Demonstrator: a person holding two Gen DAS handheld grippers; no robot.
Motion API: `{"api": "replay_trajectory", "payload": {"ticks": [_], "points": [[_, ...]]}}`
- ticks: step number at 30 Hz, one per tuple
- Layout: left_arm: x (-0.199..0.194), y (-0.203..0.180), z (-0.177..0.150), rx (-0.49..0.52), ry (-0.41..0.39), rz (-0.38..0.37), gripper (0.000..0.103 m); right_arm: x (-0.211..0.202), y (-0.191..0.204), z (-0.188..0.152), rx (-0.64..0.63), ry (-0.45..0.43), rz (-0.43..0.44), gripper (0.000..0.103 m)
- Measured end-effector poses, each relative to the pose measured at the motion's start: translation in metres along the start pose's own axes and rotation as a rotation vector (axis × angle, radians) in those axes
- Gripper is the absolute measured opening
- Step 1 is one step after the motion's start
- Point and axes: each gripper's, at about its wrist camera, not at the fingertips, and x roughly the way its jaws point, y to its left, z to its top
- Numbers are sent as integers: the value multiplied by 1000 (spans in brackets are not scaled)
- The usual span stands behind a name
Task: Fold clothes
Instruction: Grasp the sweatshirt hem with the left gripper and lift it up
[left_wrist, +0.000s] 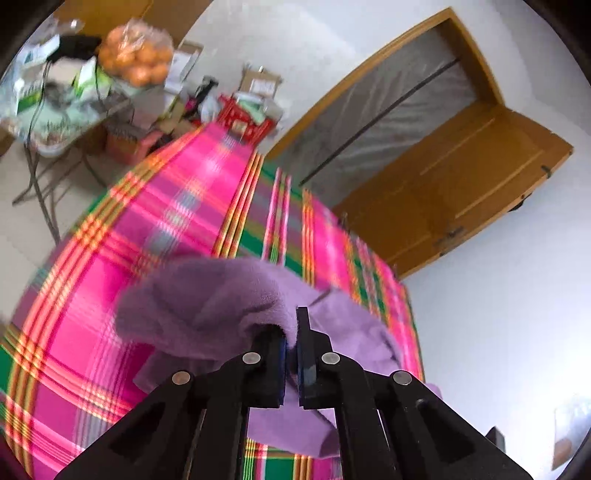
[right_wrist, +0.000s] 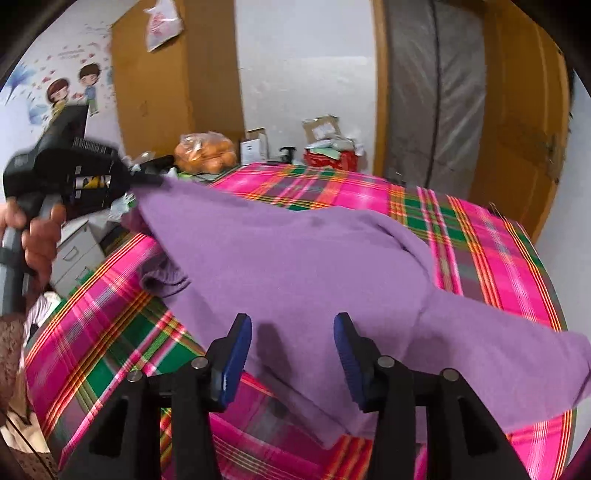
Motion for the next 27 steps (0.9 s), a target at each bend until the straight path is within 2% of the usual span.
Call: {"api": "replay_trajectory", "payload": {"ticks": [6,11,14,18,20,24,27], "points": [[-5,-8,8,24,-29,13,4,21,19,0,-68,28,-31,51],[-14,-11,15,19,-78,5,3,29,19,-3,-95,35,-167,51],[-20,-14,20,25,-110,5,3,27,6,-1,-41,32,-244,51],[-18,-12,25,30,-113,12,3,20,-23,2,95,29,-274,49],[-15,-10,25,27,-108,14,3,18,-36,1,132,32,-284,45],[-10,-10,25,33,-103,10,3,5,-48,7,159,-11,-281,14],[-12,-16,26,49,-116,2,3,-14,-49,20,144,-72,-300,6]]}}
